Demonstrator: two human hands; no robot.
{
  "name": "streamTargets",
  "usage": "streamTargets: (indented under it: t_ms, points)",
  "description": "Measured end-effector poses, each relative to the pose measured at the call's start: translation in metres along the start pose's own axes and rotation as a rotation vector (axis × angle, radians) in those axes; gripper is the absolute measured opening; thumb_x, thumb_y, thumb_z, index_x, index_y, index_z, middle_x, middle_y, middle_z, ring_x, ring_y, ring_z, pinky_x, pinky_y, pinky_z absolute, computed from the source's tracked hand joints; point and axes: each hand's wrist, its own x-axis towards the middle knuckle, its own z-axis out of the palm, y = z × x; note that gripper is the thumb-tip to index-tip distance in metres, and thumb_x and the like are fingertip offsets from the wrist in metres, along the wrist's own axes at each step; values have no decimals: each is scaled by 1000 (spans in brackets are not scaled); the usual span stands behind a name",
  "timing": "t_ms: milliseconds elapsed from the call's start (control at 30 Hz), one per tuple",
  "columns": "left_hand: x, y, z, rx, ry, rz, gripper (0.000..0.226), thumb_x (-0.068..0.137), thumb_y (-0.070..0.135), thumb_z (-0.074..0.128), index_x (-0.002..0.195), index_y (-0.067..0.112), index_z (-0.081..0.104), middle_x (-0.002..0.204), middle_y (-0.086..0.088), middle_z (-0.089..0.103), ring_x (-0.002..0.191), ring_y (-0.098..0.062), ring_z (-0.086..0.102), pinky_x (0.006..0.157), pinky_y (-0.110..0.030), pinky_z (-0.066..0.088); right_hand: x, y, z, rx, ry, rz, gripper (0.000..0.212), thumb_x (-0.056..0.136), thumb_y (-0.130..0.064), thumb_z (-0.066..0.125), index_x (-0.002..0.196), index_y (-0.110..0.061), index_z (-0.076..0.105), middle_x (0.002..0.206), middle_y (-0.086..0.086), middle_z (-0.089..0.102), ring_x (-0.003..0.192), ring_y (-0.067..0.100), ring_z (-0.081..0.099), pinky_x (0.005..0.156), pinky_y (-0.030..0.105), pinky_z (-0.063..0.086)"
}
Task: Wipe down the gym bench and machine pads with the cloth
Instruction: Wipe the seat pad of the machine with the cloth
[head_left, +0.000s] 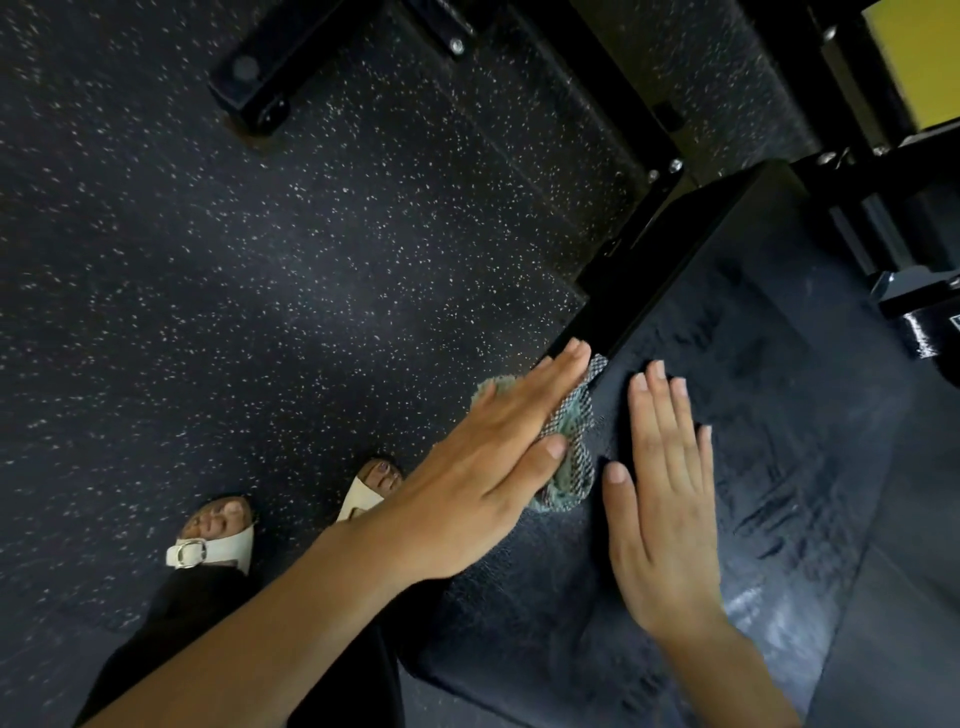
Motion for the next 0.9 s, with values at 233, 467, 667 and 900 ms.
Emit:
streamTargets:
  t_ms: [233,467,667,900]
  points:
    - [-21,-6,4,-48,50,9,52,109,33,27,156,35,6,162,28,0,150,2,-1,124,-42,3,14,15,-6,-12,-15,-56,56,104,-30,26,158,-23,10,165,-15,4,153,15,3,123,41,-1]
    - [18,0,1,-122,54,-64,53,105,35,24,154,41,6,157,38,-1,143,17,-2,126,-35,2,14,13,0,-27,13,-62,57,104,-31,22,158,-25,8,166,-9,7,153,16,4,123,41,-2]
    - [55,8,0,-121,106,-70,51,108,30,24,156,36,8,161,29,1,144,16,-2,126,-37,4,15,15,0,-37,8,-74,56,104,-33,20,158,-26,7,166,-9,6,153,16,3,123,40,-3]
    - [42,8,1,-133,85,-104,50,108,31,25,154,43,10,159,34,4,142,19,-1,125,-31,0,15,14,-1,-34,7,-69,56,104,-33,21,158,-24,9,166,-9,7,153,15,3,123,40,-3]
